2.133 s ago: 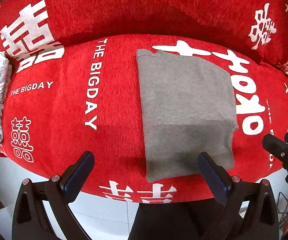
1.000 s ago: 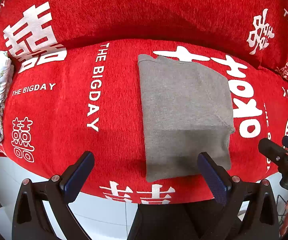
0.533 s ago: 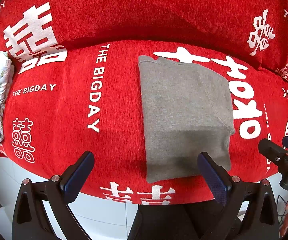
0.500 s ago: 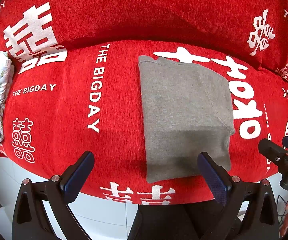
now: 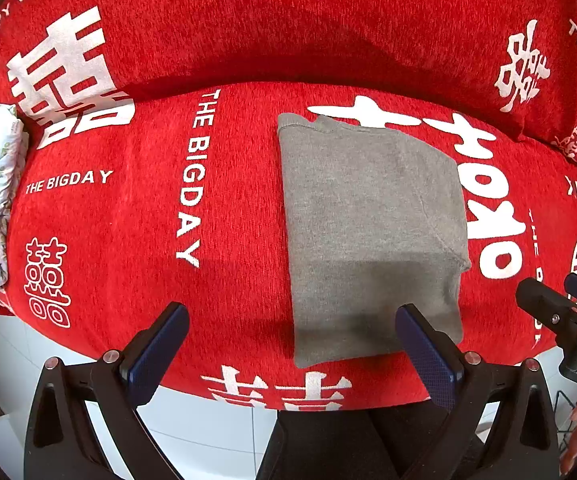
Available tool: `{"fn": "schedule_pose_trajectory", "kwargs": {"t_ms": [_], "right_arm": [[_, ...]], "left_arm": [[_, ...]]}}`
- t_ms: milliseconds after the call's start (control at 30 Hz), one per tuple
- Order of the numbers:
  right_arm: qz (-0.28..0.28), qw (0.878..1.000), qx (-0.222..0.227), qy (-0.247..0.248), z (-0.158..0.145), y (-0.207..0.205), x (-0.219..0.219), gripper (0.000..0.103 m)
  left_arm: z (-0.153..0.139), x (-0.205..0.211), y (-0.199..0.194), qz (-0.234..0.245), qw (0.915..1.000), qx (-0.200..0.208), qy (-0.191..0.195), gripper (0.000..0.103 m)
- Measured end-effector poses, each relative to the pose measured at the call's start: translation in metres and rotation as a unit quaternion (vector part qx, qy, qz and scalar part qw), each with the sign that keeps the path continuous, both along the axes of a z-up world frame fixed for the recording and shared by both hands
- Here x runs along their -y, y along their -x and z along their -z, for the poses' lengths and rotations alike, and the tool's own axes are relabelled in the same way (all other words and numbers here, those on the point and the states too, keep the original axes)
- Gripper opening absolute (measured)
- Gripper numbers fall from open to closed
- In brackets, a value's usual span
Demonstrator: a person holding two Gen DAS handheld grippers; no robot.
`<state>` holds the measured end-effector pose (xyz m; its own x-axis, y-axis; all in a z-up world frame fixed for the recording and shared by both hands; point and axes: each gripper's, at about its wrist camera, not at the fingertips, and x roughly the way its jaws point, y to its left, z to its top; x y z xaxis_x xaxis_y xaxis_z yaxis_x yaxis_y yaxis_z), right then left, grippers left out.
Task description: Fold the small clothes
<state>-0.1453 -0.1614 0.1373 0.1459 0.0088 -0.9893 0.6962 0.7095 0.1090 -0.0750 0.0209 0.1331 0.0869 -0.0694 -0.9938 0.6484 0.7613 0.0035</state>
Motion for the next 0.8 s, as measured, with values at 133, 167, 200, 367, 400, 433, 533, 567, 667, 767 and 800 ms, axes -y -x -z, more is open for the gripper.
{"fn": "schedule_pose_trajectory", "kwargs": {"t_ms": [133, 167, 200, 367, 400, 433, 533, 567, 667, 767, 800], "right_arm": [[0.001, 1.0, 0.0, 0.0, -0.0006, -0.0015, -0.003, 0.103], [0.001, 1.0, 0.0, 0.0, -0.0006, -0.0013, -0.0028, 0.103], [0.001, 1.0, 0.0, 0.0, -0.0006, -0.0013, -0.0025, 0.103], [0.001, 1.0, 0.0, 0.0, -0.0007, -0.0016, -0.002, 0.103], [0.001, 1.0, 0.0, 0.0, -0.0005, -0.0013, -0.0019, 0.103], [0.0, 1.0, 0.0, 0.0, -0.0006, -0.0015, -0.002, 0.103], [0.001, 1.0, 0.0, 0.0, -0.0004, -0.0011, -0.0024, 0.103], [0.001, 1.0, 0.0, 0.0, -0.0004, -0.001, -0.0026, 0.103], [0.001, 1.0, 0.0, 0.0, -0.0003, -0.001, -0.003, 0.103], [0.001, 1.0, 0.0, -0.001, -0.0006, -0.0017, -0.0034, 0.103], [0.001, 1.0, 0.0, -0.001, -0.0008, -0.0025, -0.0041, 0.103]], "left_arm": [[-0.0012, 0.0007, -0.0012, -0.001, 1.0, 0.0, 0.0, 0.103], [-0.0003, -0.0001, 0.0001, -0.001, 1.0, 0.0, 0.0, 0.103], [-0.0011, 0.0004, -0.0006, -0.001, 1.0, 0.001, 0.0, 0.103], [-0.0019, 0.0003, -0.0012, -0.002, 1.0, 0.001, 0.0, 0.103], [-0.0025, 0.0004, -0.0018, -0.002, 1.0, 0.001, 0.0, 0.103], [-0.0023, 0.0003, -0.0016, -0.002, 1.0, 0.001, 0.0, 0.103], [-0.0031, 0.001, -0.0027, -0.003, 1.0, 0.003, -0.001, 0.103], [-0.0031, 0.0, -0.0021, -0.004, 1.0, 0.005, -0.002, 0.103], [-0.0035, -0.0007, -0.0042, -0.01, 0.9999, 0.006, -0.002, 0.103], [-0.0027, -0.002, -0.0024, -0.011, 0.9999, 0.007, -0.002, 0.103], [-0.0027, -0.002, -0.0032, -0.012, 0.9999, 0.008, -0.003, 0.103]]}}
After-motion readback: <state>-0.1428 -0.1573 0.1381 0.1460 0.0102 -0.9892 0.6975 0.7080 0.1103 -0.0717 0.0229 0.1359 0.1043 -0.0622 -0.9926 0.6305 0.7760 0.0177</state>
